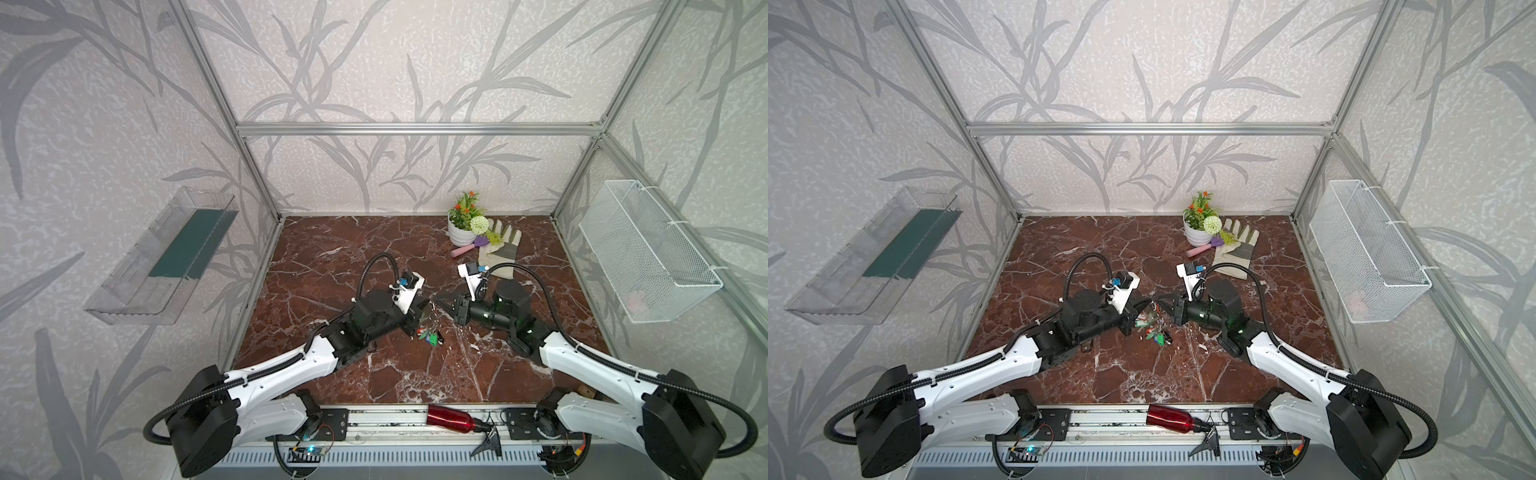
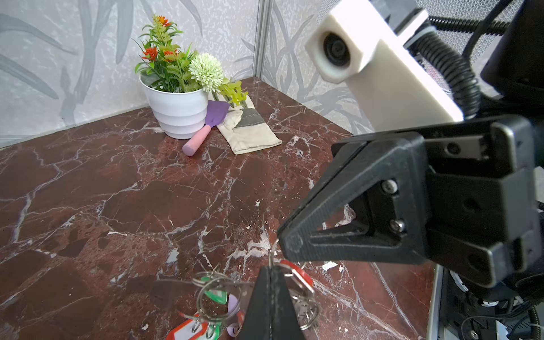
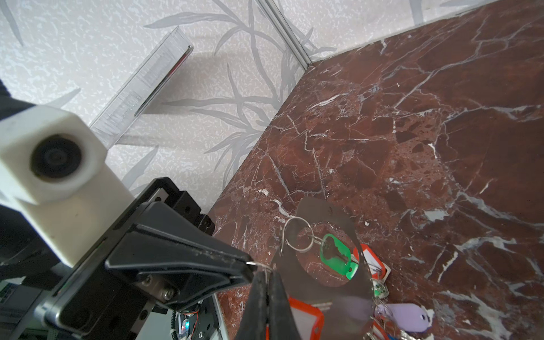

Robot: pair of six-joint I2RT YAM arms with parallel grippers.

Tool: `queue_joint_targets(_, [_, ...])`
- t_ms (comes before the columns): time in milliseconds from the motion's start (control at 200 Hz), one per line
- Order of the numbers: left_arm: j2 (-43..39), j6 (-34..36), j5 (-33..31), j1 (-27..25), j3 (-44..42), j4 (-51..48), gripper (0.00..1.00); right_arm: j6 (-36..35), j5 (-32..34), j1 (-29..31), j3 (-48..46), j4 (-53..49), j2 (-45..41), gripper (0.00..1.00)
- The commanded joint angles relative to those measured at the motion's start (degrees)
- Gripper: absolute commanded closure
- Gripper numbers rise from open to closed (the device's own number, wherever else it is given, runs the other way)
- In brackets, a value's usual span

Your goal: Put the keys on the keyring

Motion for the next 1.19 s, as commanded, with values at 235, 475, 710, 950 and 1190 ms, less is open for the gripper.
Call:
queue_joint_targets(235, [-1.7,0.7,-1.7,-0.2,-0.2,9.2,1.00,1.7,4.9,-0.8,0.7,-7.4,0.4,1.00])
queue_joint_targets(475, [-1.2,0.2,-2.2,-0.2,-0.7,10.2,1.00,2.2,2.1,-4.4,-0.1,-5.4,-0.3,1.00])
queue_joint_targets(710, [-0.7,-1.5,-2.3,-0.2,-1.2,12.7,1.00,1.2,-0.1,-7.6,-0.1,-5.9,-1.1,1.00])
queue_joint_targets(950, [1.1,-3.2,-3.3,-0.2,-0.7,15.6,1.00,-3.5,-6.0,-9.8,1.1,-4.8,-5.0,1.00])
queue_joint_targets(1190, [2.4,-5.1,-4.5,-0.3,0.1,14.2,1.00,-6.6,-11.7,-9.7,2.0,-3.0,-6.9,1.00])
